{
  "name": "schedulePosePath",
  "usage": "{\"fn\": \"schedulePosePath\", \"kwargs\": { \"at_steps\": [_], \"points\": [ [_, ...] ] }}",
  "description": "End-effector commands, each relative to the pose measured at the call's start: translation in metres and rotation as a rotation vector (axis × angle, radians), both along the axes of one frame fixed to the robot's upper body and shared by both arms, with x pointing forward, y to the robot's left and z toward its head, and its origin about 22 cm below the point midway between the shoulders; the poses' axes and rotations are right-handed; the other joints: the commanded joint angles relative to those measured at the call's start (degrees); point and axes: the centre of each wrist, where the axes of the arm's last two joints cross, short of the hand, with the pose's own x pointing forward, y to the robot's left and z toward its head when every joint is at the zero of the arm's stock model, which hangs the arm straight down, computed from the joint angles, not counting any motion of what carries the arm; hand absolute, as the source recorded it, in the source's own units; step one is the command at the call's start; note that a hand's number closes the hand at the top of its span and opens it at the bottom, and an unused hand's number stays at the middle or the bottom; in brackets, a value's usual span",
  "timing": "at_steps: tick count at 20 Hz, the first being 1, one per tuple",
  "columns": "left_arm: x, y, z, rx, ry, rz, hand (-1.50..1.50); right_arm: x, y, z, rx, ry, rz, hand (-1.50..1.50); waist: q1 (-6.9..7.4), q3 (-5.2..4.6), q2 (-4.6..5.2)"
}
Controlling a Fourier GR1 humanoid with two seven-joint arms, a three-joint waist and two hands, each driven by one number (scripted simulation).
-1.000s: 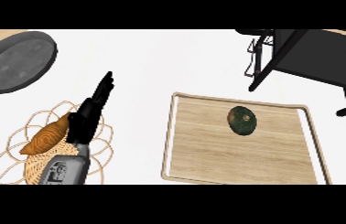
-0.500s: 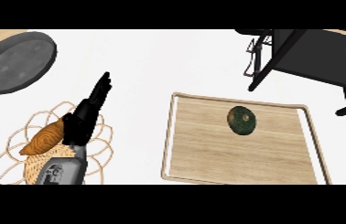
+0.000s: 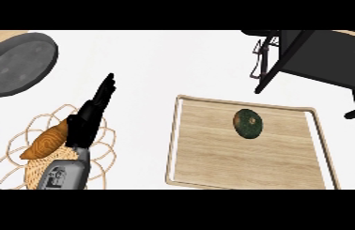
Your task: Pick the cupcake from the tray and place it in the tiered shelf
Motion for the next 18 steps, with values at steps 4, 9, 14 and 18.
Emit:
{"fn": "schedulePosePath", "kwargs": {
  "at_steps": [4,9,14,18],
  "points": [
    [0.001,0.02,-0.003,-0.011,-0.011,0.027,0.0,-0.04,-0.015,0.053,0.098,-0.262,0.001,-1.5,-0.36,0.0,-0.05],
    [0.008,-0.004,0.004,-0.006,0.0,0.017,0.0,-0.061,-0.027,0.083,0.18,-0.365,-0.087,-1.5,-0.26,-0.02,-0.04],
    [-0.004,0.003,-0.004,0.0,0.006,0.031,0.0,-0.126,-0.054,0.097,0.264,-0.32,-0.169,-1.5,-1.62,0.0,-0.52],
    [-0.008,0.016,-0.012,-0.006,0.005,0.064,0.0,-0.162,-0.074,0.076,0.338,-0.169,-0.205,-1.5,-3.28,0.03,-0.82]
  ]
}}
